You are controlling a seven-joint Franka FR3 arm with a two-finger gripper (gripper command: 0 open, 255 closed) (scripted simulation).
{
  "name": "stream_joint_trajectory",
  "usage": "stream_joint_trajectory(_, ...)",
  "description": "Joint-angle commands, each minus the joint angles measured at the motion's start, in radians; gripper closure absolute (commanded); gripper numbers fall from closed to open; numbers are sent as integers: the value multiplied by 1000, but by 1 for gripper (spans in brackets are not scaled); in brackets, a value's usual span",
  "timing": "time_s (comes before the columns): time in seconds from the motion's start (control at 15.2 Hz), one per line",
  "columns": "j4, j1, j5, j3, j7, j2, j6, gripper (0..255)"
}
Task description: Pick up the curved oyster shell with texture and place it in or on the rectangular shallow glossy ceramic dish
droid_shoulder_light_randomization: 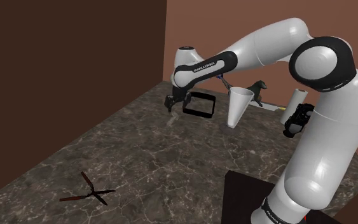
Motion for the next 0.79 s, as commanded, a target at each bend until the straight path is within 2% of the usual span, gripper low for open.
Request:
stream_joint_trajectory(0.0,-7,1,-4,0,6,16,23,0)
stream_joint_trajectory(0.59,-13,0,-5,-1,7,28,41,0)
stream_joint_trajectory(0.66,-13,0,-5,-1,7,28,41,255)
stream_joint_trajectory(0.73,-13,0,-5,-1,7,28,41,255)
